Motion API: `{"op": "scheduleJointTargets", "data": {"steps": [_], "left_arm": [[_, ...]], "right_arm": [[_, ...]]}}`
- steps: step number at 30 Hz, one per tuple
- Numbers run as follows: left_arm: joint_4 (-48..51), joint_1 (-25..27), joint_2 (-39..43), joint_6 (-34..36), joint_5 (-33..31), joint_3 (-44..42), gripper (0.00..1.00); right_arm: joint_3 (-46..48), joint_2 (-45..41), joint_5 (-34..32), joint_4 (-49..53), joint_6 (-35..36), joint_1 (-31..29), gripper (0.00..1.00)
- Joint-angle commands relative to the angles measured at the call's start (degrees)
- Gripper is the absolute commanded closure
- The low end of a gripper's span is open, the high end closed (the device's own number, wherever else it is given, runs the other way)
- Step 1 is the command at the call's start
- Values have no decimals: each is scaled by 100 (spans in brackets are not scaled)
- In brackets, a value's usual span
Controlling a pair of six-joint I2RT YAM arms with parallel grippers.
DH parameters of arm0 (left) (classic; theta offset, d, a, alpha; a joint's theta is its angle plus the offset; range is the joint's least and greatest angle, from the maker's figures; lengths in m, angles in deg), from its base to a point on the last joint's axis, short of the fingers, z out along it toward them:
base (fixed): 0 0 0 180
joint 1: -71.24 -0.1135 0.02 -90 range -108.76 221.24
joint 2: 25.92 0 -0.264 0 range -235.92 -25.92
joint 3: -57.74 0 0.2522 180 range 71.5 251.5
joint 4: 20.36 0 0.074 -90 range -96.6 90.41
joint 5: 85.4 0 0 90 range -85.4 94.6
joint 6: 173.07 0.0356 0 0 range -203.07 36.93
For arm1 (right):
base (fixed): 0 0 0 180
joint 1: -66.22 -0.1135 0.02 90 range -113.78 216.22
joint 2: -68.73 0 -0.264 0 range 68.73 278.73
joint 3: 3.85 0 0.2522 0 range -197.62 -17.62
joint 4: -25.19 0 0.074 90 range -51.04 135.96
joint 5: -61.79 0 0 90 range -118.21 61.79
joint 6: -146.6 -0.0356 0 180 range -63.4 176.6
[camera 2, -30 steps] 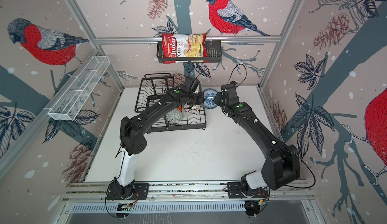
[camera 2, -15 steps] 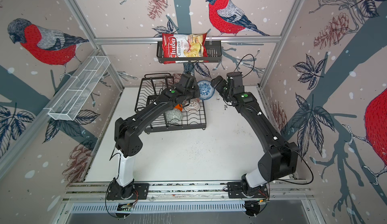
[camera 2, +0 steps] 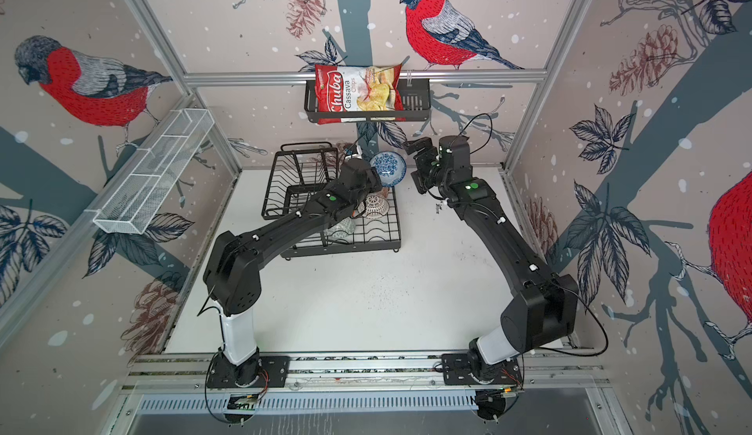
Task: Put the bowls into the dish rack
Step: 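Carry the blue-and-white bowl toward the rack with the right gripper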
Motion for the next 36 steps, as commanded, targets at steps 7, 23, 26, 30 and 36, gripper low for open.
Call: {"op": "scheduleJointTargets", "data": {"steps": [7,23,26,30,36], "left_arm": [[-1463,129,84,323,-474,-262,100],[-1628,312,470,331,-682,-824,100],[-1595,334,495,374,-661,-831,100],[-1555,341,531,384,-612,-854,100],[-1547,343,614,448,-636,-903,100]], "right_arm": [[-103,553,312,-1029,-1173,-177,11],[-487,1076,-194,-1064,-1473,-226,52],[-491,1123,-190,-1093,-1546,-269,62],[-540,1177,-204,-1109,-1559,-337,76],[-531,1175,-224,-1108,-1559,-370,91]]}}
